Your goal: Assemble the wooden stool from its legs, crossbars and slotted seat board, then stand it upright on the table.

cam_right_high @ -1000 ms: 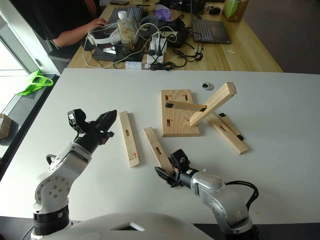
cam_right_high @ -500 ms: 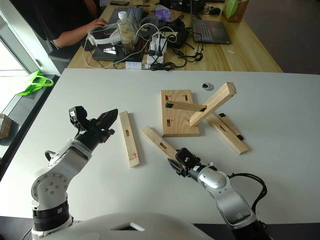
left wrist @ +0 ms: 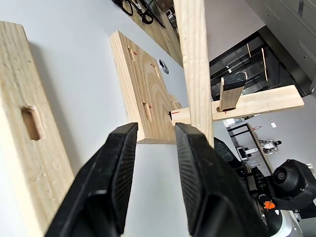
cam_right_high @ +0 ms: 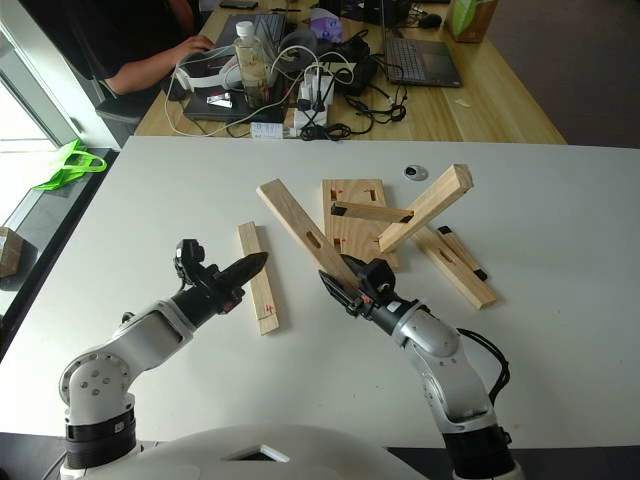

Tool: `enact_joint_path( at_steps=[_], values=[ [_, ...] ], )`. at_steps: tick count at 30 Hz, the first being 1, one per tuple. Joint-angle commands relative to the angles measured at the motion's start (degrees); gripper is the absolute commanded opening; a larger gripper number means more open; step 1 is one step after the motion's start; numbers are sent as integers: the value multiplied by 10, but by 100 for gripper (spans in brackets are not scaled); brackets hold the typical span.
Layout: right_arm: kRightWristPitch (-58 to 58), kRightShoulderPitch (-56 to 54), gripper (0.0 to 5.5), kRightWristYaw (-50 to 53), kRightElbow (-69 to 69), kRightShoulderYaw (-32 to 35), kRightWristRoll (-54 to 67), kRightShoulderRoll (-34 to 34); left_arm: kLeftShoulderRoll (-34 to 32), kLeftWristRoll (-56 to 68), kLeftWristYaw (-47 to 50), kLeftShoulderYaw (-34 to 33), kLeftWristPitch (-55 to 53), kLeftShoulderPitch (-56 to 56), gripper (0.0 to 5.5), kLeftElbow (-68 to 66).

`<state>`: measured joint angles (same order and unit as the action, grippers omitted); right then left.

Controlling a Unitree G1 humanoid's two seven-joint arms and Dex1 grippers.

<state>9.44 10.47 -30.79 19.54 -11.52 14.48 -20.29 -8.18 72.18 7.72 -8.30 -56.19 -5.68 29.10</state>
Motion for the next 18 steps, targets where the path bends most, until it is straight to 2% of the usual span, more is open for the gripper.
enact_joint_path(
  at_steps=[1, 3, 10, 18],
  values=[
    [-30, -7, 207, -8, -8, -13, -6, 15, 16, 55, 25, 5, 9, 23, 138, -6],
    [-35, -11, 207, -8, -14, -14, -9, 20, 17, 72, 25, 9, 19, 24, 138, -1],
    [-49, -17, 207, -13, -25, -12, -7, 32, 4, 71, 19, 29, 39, 26, 241, 1],
    [-65, -10, 207, -49, -32, -2, 20, 30, 6, 92, 34, 27, 61, 40, 243, -14]
  ],
)
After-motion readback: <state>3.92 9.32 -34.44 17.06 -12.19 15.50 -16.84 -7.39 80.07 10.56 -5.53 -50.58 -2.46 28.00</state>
